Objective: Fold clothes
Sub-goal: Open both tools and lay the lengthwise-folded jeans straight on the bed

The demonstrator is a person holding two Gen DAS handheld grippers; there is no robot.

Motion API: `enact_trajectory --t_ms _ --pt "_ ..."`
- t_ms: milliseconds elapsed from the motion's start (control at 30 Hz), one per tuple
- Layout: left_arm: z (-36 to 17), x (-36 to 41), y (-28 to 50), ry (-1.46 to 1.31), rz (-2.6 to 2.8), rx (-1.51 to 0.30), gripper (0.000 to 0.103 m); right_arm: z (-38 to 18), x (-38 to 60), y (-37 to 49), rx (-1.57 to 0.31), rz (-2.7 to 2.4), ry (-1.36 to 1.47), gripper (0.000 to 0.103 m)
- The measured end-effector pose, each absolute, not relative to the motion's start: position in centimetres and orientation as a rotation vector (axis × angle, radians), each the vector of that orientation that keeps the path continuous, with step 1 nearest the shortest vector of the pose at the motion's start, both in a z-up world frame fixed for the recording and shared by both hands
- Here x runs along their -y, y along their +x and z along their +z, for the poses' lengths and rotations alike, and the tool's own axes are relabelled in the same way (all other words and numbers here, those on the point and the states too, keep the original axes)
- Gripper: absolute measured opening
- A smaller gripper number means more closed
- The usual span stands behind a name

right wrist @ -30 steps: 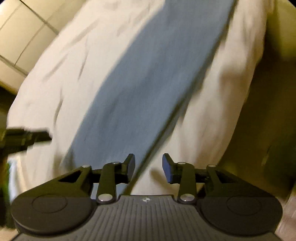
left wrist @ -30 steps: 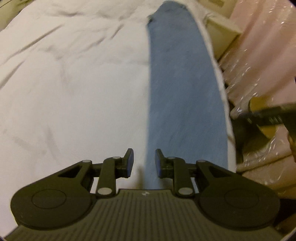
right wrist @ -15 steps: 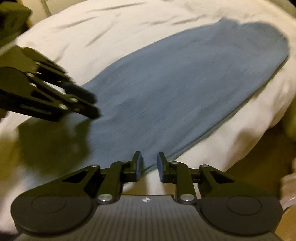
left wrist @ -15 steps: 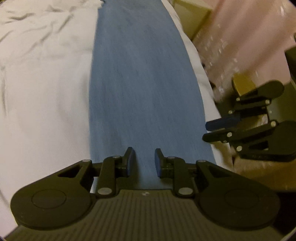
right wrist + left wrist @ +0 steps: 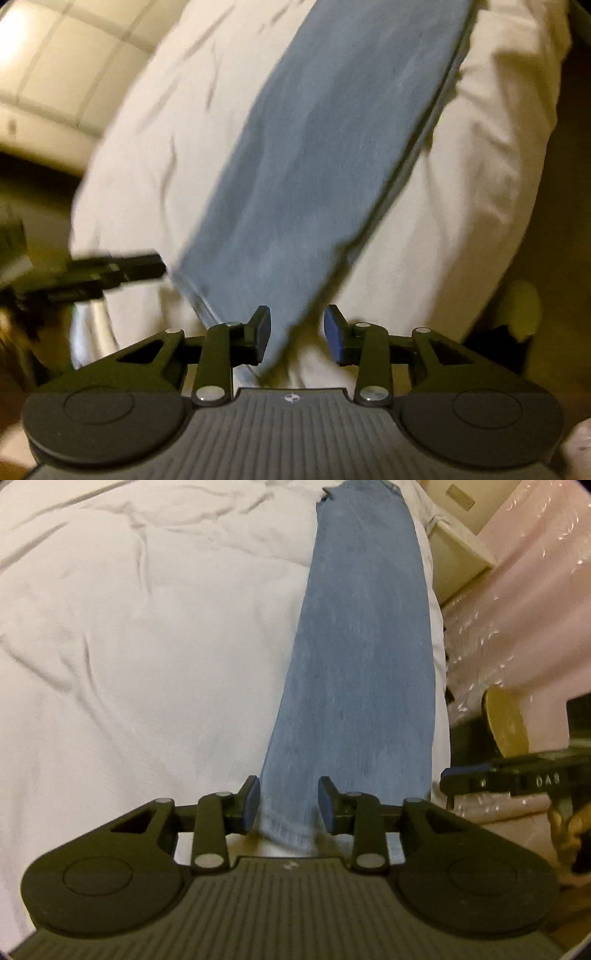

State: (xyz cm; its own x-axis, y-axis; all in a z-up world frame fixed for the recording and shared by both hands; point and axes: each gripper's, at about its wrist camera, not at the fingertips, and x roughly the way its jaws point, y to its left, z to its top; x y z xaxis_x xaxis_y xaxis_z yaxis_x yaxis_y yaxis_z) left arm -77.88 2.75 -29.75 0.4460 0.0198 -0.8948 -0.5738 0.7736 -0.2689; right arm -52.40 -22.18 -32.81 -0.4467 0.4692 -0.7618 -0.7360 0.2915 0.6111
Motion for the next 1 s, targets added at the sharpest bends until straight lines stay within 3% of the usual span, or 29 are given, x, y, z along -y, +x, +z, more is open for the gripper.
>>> enact_trajectory --t_ms 133,267,367,500,833,1000 --pt "-32.2 -0.9 -75.7 -0.486 0.392 -1.192 0.029 -34.2 21.0 -54.4 -1.491 1.403 -0.402 0.037" --pt "-31.0 0.2 -74.6 -0.486 0.421 -1.277 0.029 -34.9 21.3 -55.4 -1.575 1.375 -0.504 0.036" --pt "-29.1 0.8 -73.8 -0.490 0.493 -1.335 0.028 -33.1 21.5 -53.8 -1.568 1.285 -0.527 0.046" --pt "-25.3 0.4 -72.7 -0.526 0.570 -1.286 0.028 -29.3 22.9 -49.6 -1.499 1.148 -0.465 0.068" --pt "-16.7 1.7 -68.4 -0.490 0.702 -1.164 0.039 -21.7 22.9 -45.6 -1.286 1.129 -0.390 0.084" --pt "-14.9 3.1 -67.9 -0.540 0.770 -1.165 0.040 -18.3 22.4 -44.4 -1.181 1.138 -0.385 0.085"
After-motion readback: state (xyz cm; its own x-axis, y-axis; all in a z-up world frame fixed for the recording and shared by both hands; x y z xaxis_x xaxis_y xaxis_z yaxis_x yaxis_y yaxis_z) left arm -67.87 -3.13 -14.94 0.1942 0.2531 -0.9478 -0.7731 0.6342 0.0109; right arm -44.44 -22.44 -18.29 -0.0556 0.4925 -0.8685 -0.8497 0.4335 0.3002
